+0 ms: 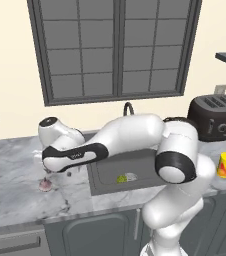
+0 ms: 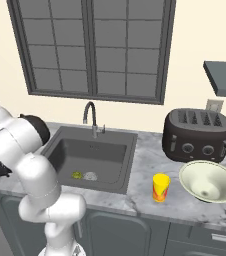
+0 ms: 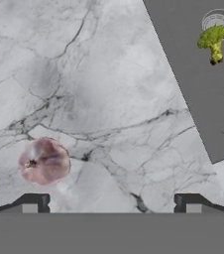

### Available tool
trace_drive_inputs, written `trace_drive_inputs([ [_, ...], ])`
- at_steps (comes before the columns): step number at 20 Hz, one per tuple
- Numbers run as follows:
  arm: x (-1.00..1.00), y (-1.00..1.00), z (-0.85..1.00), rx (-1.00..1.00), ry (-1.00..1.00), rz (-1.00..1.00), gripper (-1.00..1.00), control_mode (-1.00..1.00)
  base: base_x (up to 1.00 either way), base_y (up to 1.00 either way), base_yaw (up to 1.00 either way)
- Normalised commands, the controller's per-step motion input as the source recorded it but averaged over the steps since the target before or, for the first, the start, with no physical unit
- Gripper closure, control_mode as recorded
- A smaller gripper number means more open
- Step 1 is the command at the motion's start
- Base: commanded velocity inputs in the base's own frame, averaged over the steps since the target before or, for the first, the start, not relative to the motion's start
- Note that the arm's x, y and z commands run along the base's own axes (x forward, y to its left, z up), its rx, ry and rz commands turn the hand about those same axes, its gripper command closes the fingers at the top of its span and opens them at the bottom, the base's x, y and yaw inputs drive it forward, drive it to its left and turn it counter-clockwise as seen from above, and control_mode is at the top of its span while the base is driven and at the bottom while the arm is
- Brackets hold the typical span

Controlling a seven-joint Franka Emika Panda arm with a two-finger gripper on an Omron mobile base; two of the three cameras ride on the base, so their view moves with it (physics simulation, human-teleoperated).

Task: Remove the garlic and broccoli from the sink. Then move the bowl and cup from the counter to the sink for washing.

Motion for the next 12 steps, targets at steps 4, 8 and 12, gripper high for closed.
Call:
trace_drive_inputs([
  [4,-0.04,-0.31,0.15,0.00,0.01,0.00,-1.00,-1.00,0.00,0.00,0.00],
  [8,-0.01,-0.30,0.13,0.00,0.03,0.00,-1.00,-1.00,0.00,0.00,0.00],
  [12,0.00,-0.32,0.09,0.00,0.02,0.00,-1.00,-1.00,0.00,0.00,0.00],
])
